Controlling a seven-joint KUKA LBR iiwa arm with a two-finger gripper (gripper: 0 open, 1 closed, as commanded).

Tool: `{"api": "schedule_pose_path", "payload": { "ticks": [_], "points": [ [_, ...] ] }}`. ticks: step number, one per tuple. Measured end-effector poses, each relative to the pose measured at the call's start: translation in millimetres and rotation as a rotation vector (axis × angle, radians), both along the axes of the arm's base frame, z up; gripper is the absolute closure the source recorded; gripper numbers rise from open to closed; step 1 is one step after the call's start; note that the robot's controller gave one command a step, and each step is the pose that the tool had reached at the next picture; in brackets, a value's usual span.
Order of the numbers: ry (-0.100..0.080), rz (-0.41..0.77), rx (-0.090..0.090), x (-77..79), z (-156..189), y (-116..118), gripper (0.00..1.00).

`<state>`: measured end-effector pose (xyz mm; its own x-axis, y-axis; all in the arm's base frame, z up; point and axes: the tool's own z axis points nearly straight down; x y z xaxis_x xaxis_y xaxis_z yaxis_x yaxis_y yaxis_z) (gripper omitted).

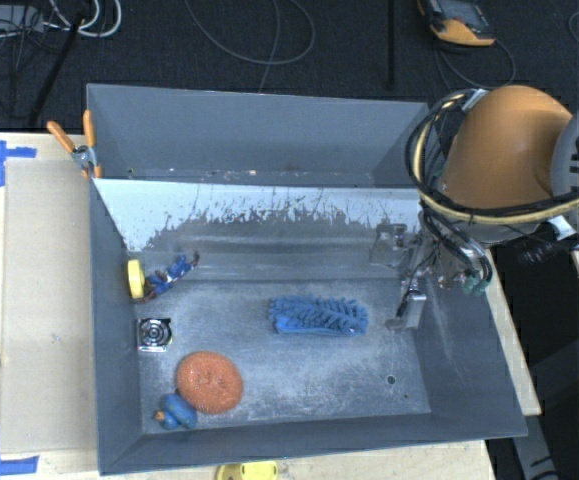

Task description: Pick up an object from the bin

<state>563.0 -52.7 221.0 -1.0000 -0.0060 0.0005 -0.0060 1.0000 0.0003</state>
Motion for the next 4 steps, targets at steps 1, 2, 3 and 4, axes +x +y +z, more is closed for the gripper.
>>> {"api": "schedule_pose_path", "payload": {
  "ticks": [1, 2, 3, 4],
  "points": [
    [0.000, 0.000, 0.000, 0.0, 0.0, 0.0, 0.00],
    [-0.005, 0.034, -0.001, 12.0, -28.3, 13.5, 0.00],
    [0.000, -0.007, 0.000, 18.1, -62.1, 41.2, 0.00],
    [-0.001, -0.008, 0.001, 7.0, -102.3, 39.2, 0.00]
  ]
}}
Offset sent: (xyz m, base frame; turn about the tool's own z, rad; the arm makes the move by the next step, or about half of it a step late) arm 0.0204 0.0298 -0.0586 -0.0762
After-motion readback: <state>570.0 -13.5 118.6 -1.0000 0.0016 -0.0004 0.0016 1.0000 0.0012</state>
